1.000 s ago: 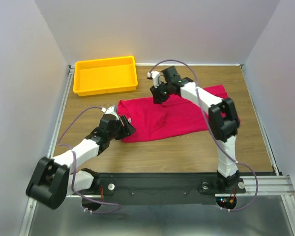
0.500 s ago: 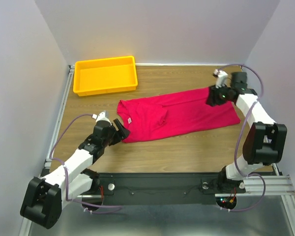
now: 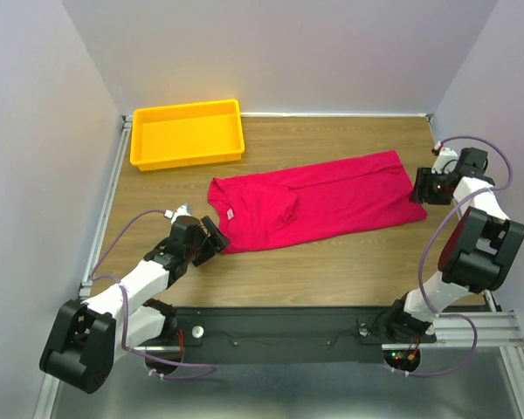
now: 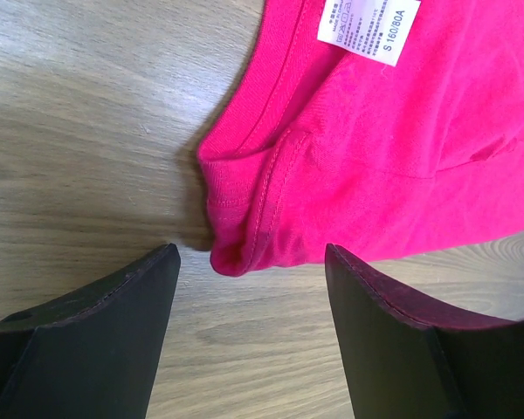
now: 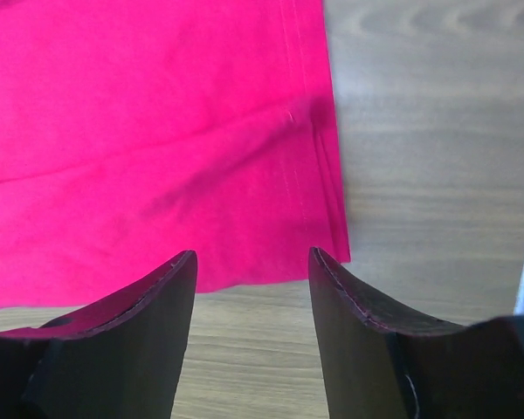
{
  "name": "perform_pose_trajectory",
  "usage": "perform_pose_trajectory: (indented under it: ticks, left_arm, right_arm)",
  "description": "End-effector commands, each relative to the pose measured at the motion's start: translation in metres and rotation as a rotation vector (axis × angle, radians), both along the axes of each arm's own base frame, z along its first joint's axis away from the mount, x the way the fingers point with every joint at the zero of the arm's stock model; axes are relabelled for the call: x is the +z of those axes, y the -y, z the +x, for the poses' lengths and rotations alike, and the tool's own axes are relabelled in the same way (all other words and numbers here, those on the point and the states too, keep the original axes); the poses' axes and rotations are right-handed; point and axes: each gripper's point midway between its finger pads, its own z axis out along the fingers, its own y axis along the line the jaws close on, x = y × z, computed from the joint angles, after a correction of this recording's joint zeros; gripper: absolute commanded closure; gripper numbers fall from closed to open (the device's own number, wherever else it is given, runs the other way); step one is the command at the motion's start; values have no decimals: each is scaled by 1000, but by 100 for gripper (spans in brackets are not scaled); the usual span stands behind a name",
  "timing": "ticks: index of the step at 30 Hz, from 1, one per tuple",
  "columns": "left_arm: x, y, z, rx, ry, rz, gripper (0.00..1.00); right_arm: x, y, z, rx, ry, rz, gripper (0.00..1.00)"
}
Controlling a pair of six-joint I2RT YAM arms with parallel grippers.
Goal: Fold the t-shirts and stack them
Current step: Fold the tshirt
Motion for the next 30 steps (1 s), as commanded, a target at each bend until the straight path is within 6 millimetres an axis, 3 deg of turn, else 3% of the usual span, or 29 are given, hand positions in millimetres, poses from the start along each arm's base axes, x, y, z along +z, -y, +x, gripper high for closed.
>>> perform_pose_trajectory:
  ticks: [1,9,16,19,23,27,30]
  left_arm:
    - [10,1,9,15,35,-16,21]
    - [6,7,10,10,28,-46,24]
    - [5,12,15,-6,23,-50,33]
    - [6,9,14,-1,29,-41,35]
    - [17,0,17,20,63,1,34]
    - [39,-12,22,70,141,25,34]
    - [55,-19,23,94,188,37,34]
  right_arm:
    - [-19,11,-6,-23,-44,-22,40]
    - [-55,25,-13,-57,-122,36,41]
    - [-74,12,-15,-38,-156,116,51]
    - [-80,8,-23,-29,-173,128,63]
    - [-86,9,-33,-33,-193,128,88]
    - [-92,23,-48,-63,-223,82,99]
    - [-96,34,-69,-77,-260,26,99]
